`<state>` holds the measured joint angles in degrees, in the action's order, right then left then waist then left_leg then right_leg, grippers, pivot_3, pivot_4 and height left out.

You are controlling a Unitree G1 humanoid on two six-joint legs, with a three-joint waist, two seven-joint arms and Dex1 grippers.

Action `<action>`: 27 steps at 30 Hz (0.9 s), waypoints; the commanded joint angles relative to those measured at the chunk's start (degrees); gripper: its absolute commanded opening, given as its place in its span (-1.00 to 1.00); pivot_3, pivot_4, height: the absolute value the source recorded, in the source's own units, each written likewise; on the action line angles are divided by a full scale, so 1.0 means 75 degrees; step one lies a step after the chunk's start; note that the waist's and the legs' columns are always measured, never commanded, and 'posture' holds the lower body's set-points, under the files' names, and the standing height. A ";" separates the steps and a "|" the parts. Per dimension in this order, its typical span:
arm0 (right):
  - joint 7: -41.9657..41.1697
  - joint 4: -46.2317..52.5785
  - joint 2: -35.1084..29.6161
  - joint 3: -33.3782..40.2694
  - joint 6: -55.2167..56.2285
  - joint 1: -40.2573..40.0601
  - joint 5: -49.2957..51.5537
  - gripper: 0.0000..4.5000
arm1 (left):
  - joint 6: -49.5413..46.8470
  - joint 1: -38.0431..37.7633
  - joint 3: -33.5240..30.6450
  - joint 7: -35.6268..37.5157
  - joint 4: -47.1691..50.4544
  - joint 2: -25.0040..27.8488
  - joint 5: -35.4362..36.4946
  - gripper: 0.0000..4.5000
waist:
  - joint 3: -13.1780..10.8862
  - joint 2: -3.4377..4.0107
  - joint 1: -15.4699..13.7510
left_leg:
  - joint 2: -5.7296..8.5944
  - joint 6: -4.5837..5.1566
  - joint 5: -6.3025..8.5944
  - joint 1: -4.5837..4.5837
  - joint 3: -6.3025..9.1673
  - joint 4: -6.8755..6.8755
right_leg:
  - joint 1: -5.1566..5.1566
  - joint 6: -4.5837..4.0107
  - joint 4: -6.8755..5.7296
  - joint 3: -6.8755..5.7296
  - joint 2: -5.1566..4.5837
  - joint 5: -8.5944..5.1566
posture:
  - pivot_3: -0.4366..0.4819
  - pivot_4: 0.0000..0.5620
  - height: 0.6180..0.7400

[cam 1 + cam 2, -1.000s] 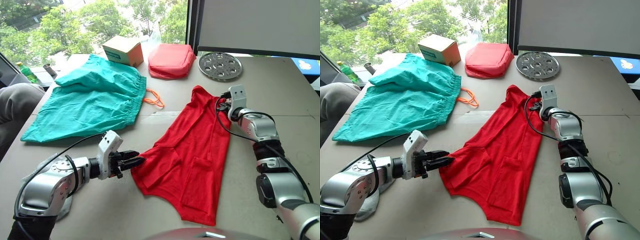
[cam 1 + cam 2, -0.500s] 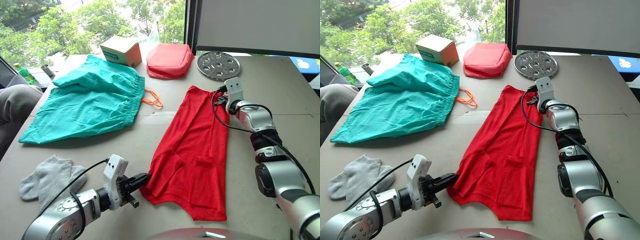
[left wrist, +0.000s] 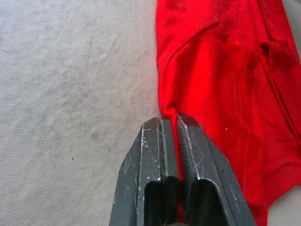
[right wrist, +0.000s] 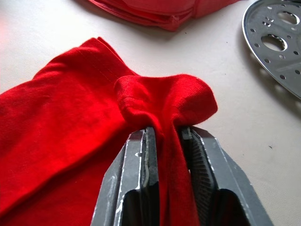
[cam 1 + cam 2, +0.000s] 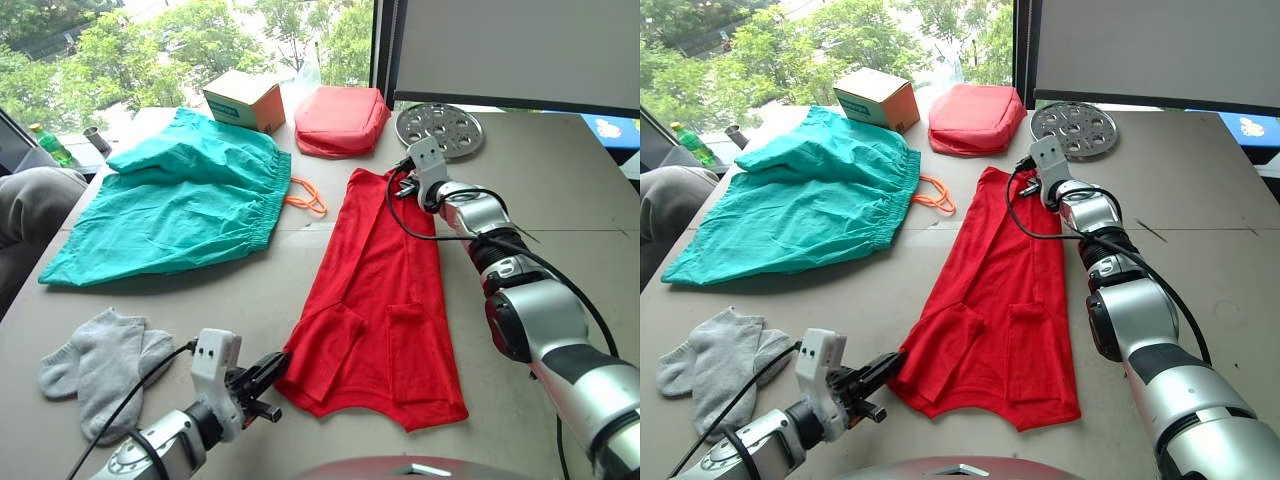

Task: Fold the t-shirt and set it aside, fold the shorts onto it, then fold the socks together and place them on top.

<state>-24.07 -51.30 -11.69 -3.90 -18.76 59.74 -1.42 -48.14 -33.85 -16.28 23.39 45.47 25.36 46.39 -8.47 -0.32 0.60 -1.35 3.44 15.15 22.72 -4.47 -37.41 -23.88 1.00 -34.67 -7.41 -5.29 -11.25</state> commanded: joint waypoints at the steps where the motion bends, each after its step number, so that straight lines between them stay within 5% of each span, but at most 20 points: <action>1: -0.0359 0.2283 -0.0509 -0.0045 -0.0642 -0.0975 0.0038 -0.11 | 0.0513 -0.0027 -0.0311 0.0895 -0.0091 0.0355 0.0216 -0.25 | -0.0002 0.0002 -0.0031 | 0.0000 0.0000 0.0000 0.0004 0.0005 0.0000 | 0.0000 0.0000 0.0002 -0.0005 0.0000 0.0000 | -0.05 -0.47 0.98; 4: -0.0714 0.5206 -0.1111 0.0208 -0.2042 -0.2429 0.0397 0.45 | 0.0965 0.0016 -0.0566 0.1809 -0.0512 0.0750 0.0235 0.30 | -0.0003 0.0004 -0.0081 | 0.0001 -0.0001 0.0000 0.0019 0.0018 0.0000 | 0.0001 0.0001 0.0016 -0.0021 -0.0005 0.0000 | -0.05 -0.47 0.98; 11: -0.2193 1.1213 -0.2350 0.2293 -0.7221 -0.5560 0.3887 0.45 | 0.1533 0.0756 -0.0705 0.3756 -0.1939 0.2116 -0.0006 0.30 | -0.0020 0.0037 -0.0148 | -0.0010 -0.0003 0.0002 0.0013 0.0017 0.0008 | -0.0006 0.0003 0.0026 -0.0057 -0.0017 -0.0003 | -0.05 -0.47 0.98; 19: -0.2060 1.4235 -0.2524 0.3266 -0.9161 -0.8910 0.5369 0.45 | 0.1369 0.1913 -0.0001 0.4234 -0.2632 0.2731 -0.0351 0.30 | -0.0028 0.0030 -0.0174 | -0.0019 -0.0002 0.0004 0.0037 0.0030 0.0032 | -0.0004 0.0004 0.0103 -0.0075 -0.0027 -0.0004 | -0.05 -0.47 0.98; 27: -0.1013 1.4666 -0.2304 0.2791 -0.8717 -1.0385 0.5040 0.45 | 0.0993 0.1977 0.0305 0.4326 -0.2407 0.2906 -0.0250 0.30 | -0.0032 0.0029 -0.0183 | -0.0019 -0.0003 0.0005 0.0033 0.0026 0.0054 | -0.0019 0.0005 0.0111 -0.0076 -0.0039 -0.0004 | -0.05 -0.47 0.98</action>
<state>-32.79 57.80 -28.98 17.11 -84.88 -17.35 36.65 -40.18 -19.21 -14.72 55.43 25.46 46.64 43.93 -8.71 -0.10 -0.77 -1.49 3.41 15.19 22.96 -4.27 -37.00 -24.02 1.03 -33.83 -7.99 -5.58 -11.28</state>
